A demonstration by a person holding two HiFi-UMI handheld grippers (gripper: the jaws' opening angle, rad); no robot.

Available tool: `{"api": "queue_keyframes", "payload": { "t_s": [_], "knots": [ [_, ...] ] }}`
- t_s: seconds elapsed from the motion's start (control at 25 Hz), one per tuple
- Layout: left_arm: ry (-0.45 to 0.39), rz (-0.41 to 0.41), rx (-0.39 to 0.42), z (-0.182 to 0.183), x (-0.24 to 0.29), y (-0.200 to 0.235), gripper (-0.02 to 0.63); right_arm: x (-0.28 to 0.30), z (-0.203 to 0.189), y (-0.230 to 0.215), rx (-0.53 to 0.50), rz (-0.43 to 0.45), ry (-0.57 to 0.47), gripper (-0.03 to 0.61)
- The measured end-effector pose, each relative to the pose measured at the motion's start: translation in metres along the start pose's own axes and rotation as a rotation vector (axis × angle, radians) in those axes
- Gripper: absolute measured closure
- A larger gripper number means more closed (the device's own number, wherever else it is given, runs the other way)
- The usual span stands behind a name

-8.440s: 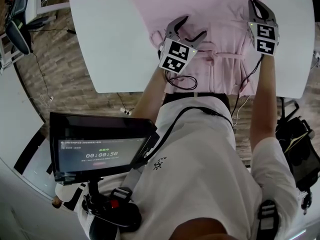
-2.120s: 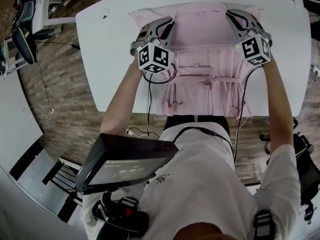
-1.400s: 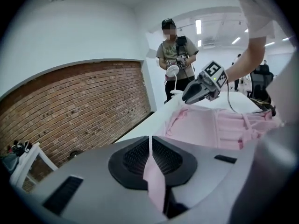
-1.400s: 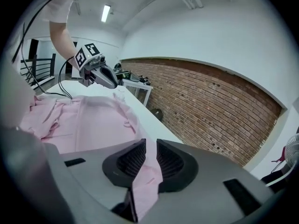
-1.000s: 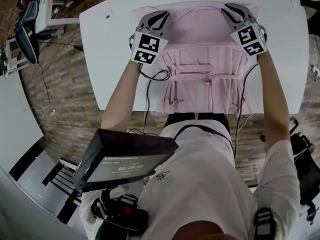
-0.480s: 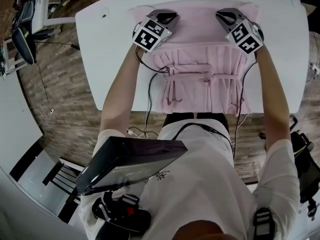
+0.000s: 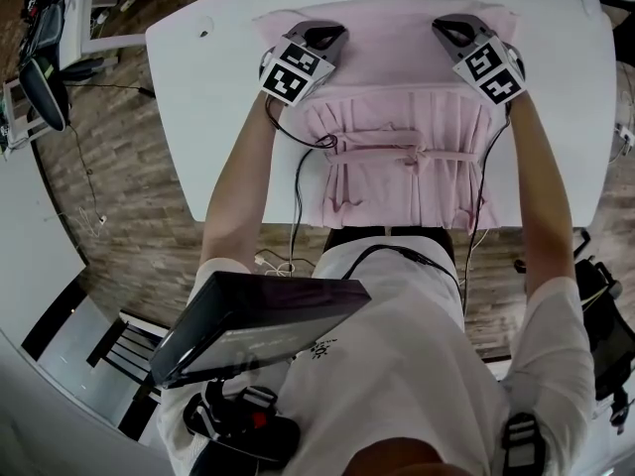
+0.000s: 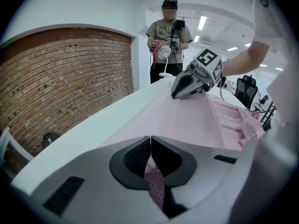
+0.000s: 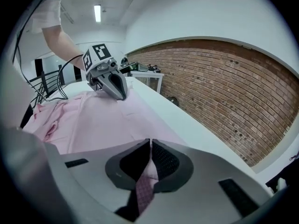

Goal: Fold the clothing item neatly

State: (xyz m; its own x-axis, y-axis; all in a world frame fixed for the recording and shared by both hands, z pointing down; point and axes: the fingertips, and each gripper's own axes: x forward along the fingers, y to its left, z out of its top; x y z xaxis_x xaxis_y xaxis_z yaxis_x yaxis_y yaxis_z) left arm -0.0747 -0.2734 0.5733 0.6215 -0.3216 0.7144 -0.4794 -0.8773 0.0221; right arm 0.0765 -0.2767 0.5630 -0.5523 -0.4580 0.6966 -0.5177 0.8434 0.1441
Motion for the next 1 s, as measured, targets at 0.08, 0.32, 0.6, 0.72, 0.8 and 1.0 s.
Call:
{"api": "queue_keyframes", "payload": {
  "t_s": [0.08,0.32,0.6,0.72,0.8,1.0],
  "knots": [
    [-0.003,-0.002,-0.003,0.001,0.001,0.004,0.601,0.003,0.002,-0.006,0.006,-0.019,-0.009,0.560],
    [-0.010,0.015,0.008,0.012,0.011,0.028,0.601,0.017,0.010,-0.031,0.003,-0.077,-0.015,0.566],
    [-0.015,0.031,0.016,0.025,0.021,0.060,0.601,0.031,0.021,-0.058,0.013,-0.090,-0.030,0.566],
    [-0.016,0.023,0.009,0.027,0.021,0.064,0.601,0.031,0.023,-0.060,0.023,-0.090,-0.034,0.566],
    [-0.015,0.027,0.015,0.026,0.020,0.062,0.601,0.028,0.022,-0.058,0.025,-0.088,-0.029,0.566],
    [-0.010,0.083,0.009,0.021,0.010,0.066,0.601,0.019,0.016,-0.055,0.055,-0.068,-0.007,0.565]
  ]
}}
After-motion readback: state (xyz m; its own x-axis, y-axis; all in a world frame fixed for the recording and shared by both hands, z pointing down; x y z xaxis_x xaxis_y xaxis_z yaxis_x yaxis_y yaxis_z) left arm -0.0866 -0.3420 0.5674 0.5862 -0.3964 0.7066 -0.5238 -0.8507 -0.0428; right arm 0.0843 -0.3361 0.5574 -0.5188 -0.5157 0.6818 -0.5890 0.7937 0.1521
